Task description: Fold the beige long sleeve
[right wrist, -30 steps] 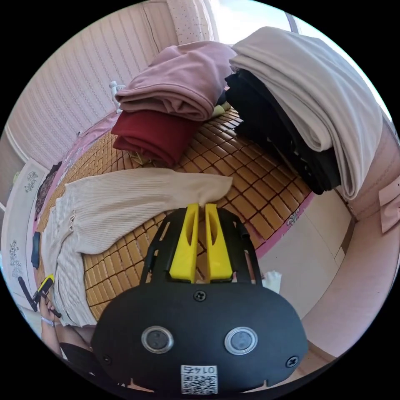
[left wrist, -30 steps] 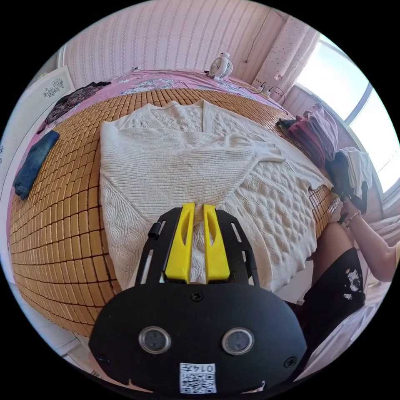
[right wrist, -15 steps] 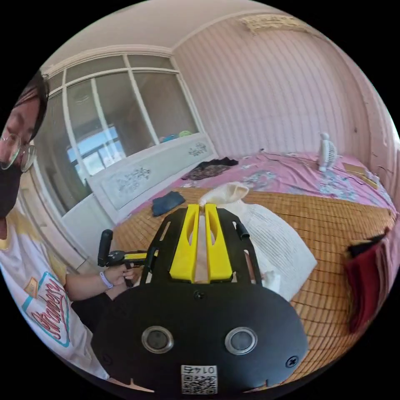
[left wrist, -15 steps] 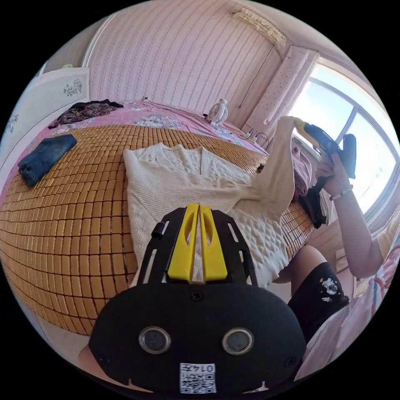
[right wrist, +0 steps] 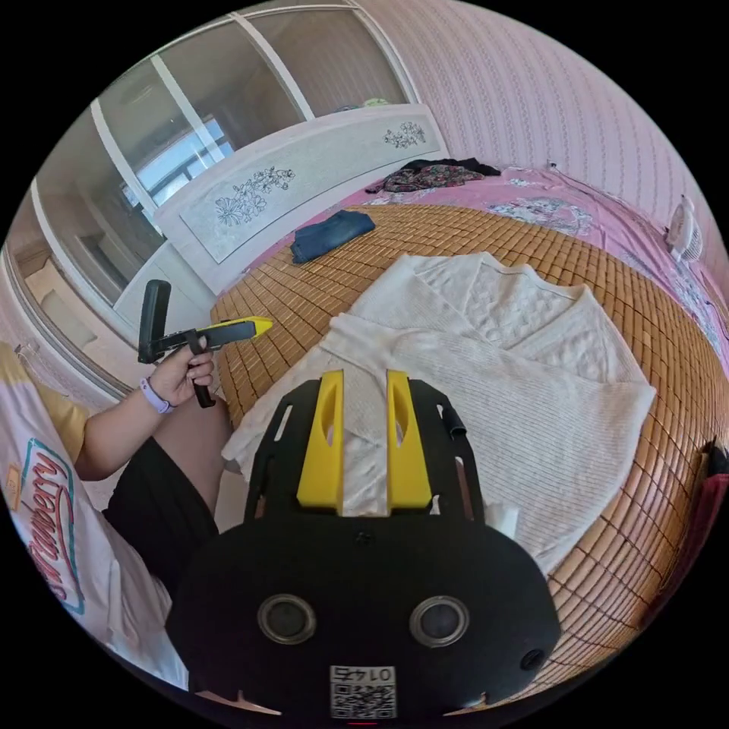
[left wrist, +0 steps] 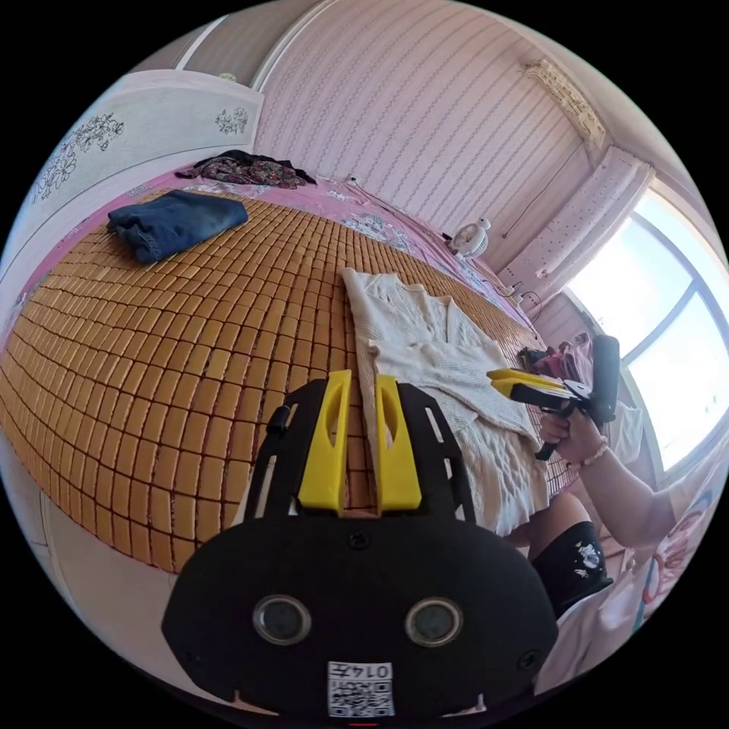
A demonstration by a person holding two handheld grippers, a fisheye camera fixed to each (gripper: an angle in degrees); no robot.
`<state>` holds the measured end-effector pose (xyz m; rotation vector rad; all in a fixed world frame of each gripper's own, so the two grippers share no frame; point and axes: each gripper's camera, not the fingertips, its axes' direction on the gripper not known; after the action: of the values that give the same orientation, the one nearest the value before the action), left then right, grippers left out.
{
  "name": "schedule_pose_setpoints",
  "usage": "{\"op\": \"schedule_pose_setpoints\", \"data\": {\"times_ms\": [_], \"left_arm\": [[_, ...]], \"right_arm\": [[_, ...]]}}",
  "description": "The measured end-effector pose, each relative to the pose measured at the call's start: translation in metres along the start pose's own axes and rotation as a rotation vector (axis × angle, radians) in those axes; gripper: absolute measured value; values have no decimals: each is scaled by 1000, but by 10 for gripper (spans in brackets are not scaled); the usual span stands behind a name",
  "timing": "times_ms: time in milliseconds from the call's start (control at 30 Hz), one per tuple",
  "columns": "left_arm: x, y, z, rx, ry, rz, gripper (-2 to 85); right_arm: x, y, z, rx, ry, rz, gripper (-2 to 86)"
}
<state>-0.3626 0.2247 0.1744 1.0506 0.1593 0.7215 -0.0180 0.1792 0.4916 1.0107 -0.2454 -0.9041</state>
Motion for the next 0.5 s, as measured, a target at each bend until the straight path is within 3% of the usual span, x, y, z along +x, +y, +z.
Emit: {"op": "schedule_pose_setpoints", "data": {"times_ms": [267, 400, 500], "left_arm": [[-3, -94, 70, -42, -2, 101, 94], [-22, -148, 118, -96, 84, -1, 104], [-25, -170, 148, -133, 5, -24, 109]], "right_arm": [[123, 14, -66, 81, 435, 313, 122], [172, 8, -63, 76, 483, 452, 140], [192, 2, -47, 54, 526, 480, 136]]}}
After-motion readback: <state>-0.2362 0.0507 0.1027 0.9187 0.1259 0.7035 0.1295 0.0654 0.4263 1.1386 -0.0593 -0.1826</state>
